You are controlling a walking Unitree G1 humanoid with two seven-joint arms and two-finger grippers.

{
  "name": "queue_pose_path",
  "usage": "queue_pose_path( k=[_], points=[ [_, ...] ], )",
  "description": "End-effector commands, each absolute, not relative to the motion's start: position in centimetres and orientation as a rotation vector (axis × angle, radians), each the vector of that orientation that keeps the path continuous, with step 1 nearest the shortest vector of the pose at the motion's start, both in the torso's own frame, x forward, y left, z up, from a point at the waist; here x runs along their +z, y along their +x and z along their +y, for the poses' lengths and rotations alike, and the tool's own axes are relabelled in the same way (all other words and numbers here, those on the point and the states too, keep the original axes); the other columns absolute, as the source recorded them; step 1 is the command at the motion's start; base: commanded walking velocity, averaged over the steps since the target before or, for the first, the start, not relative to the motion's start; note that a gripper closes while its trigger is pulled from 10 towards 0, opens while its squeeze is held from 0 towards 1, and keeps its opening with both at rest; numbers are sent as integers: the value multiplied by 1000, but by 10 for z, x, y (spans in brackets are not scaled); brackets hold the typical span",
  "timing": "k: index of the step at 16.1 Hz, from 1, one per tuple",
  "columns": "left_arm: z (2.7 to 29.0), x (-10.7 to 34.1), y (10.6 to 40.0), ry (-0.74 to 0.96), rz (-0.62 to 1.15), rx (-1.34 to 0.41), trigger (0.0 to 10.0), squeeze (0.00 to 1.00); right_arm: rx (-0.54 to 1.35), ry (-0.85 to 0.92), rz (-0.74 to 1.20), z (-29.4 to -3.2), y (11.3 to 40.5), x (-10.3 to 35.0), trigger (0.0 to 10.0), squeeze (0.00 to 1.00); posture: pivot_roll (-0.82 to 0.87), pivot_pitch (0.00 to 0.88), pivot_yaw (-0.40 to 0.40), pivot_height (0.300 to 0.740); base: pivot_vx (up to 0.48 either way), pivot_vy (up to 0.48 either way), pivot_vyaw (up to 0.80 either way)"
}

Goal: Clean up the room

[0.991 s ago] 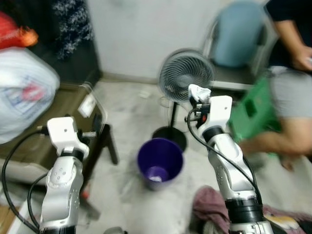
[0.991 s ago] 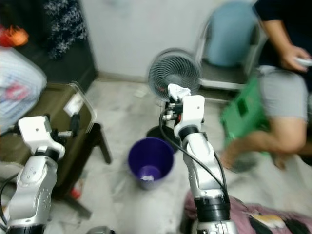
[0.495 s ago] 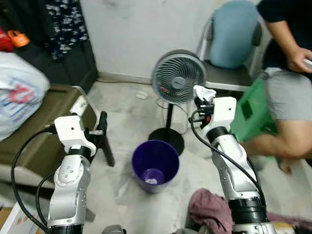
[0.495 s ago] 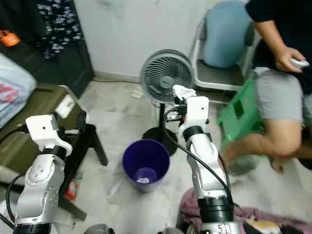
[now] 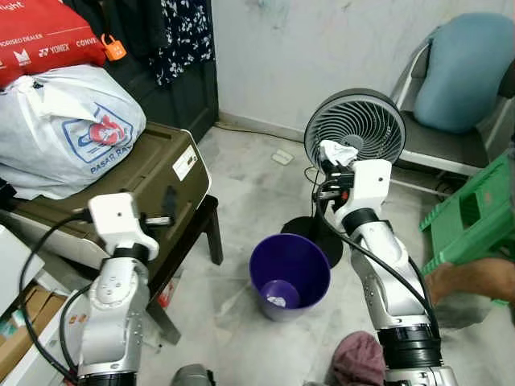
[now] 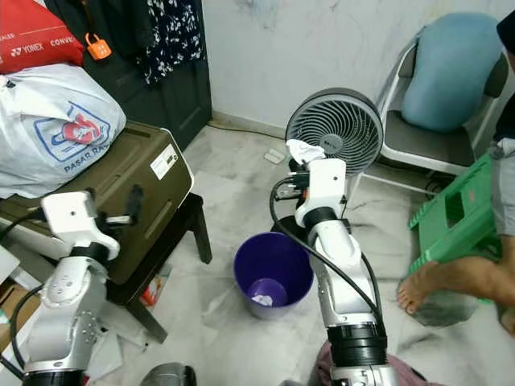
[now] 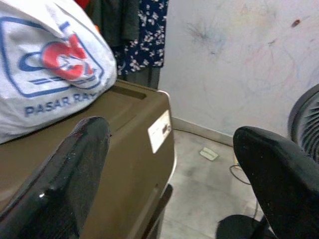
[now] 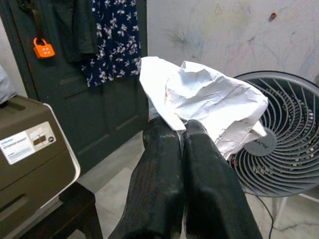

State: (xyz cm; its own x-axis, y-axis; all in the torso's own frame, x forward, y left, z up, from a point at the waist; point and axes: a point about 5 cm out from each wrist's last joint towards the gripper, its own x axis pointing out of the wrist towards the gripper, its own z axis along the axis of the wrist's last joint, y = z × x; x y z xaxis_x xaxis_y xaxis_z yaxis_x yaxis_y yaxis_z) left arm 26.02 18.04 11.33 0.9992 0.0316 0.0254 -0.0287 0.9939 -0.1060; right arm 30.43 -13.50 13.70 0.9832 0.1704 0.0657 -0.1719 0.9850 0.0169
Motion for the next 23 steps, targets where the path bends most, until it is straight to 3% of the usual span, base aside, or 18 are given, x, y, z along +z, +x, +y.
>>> queue_pose_path(
  k=[1,15,20,23],
  points=[
    [181,116,262,-100,-34,21,10000,0,166,28,-65,-136,306,138,10000,0,-51,9,-29,740,326,0,0],
    [181,119,263,-80,-52,19,10000,0,170,30,-77,-132,311,139,10000,0,-37,0,-26,740,307,0,0],
    [183,120,257,76,-39,-140,10000,0,35,20,21,-143,310,123,10000,0,-26,9,2,740,0,0,0],
    [179,123,252,238,-28,-359,10000,0,-31,40,123,-140,311,105,10000,0,-5,19,15,740,0,0,0]
  ],
)
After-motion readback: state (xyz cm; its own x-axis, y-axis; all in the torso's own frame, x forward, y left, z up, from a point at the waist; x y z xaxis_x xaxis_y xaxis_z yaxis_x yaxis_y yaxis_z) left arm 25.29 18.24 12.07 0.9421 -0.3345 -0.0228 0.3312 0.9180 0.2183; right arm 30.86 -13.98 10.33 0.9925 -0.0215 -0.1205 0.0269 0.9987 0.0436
